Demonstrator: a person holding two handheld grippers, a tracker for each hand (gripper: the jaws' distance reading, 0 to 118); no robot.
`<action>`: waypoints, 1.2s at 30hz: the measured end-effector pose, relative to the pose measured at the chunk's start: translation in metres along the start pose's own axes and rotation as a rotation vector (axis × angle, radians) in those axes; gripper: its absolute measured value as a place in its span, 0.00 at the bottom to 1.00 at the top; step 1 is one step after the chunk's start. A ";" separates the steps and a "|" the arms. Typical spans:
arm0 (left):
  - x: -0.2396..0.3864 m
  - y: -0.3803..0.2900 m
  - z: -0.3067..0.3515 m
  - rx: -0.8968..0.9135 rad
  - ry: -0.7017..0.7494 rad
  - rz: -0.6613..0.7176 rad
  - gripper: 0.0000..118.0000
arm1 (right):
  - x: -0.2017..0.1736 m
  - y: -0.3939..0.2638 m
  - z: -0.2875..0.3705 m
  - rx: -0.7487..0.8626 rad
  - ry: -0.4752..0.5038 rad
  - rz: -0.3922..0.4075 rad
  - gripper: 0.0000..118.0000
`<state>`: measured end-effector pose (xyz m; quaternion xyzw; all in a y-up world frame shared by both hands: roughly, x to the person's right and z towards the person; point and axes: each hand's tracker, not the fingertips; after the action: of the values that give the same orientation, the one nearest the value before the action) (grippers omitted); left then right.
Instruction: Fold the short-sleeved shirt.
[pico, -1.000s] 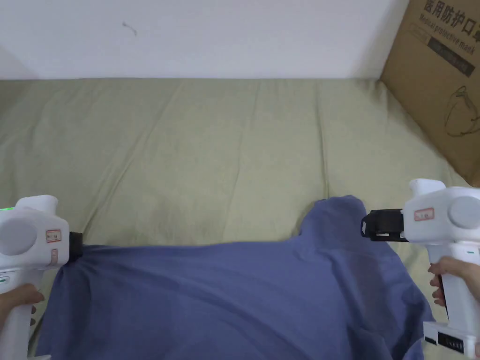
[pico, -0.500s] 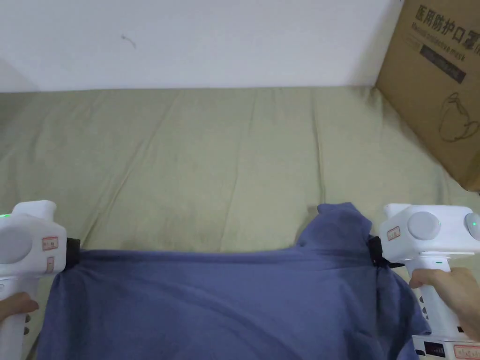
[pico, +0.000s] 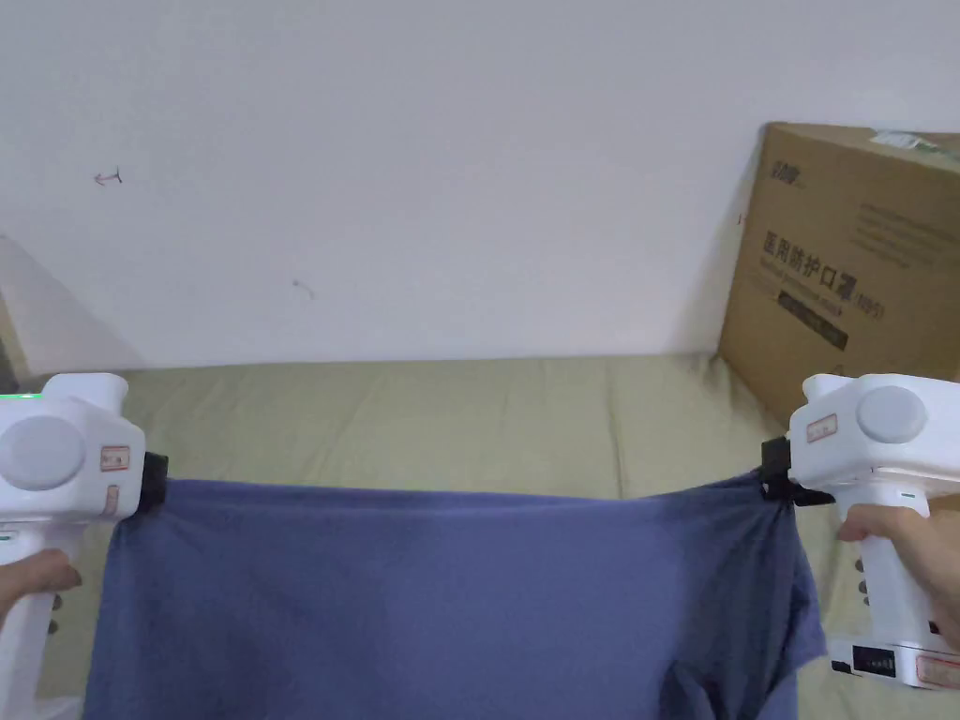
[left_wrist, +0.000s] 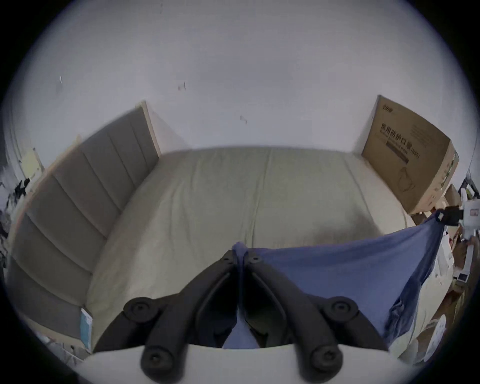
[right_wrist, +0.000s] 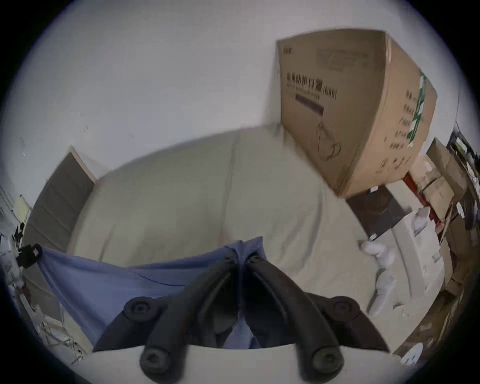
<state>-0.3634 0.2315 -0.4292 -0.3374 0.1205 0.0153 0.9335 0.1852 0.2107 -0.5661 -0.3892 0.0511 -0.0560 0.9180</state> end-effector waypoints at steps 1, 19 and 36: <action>-0.001 0.014 0.011 0.036 0.015 -0.004 0.02 | -0.003 0.012 0.012 0.021 -0.009 0.003 0.02; 0.001 0.268 0.131 0.497 0.272 0.021 0.02 | -0.089 0.263 0.185 0.467 0.000 -0.010 0.02; 0.007 0.173 -0.014 0.259 0.224 0.037 0.02 | -0.089 0.209 0.072 0.285 -0.047 0.039 0.02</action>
<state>-0.3782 0.3552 -0.5497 -0.2118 0.2312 -0.0211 0.9494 0.1204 0.4186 -0.6621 -0.2549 0.0285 -0.0359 0.9659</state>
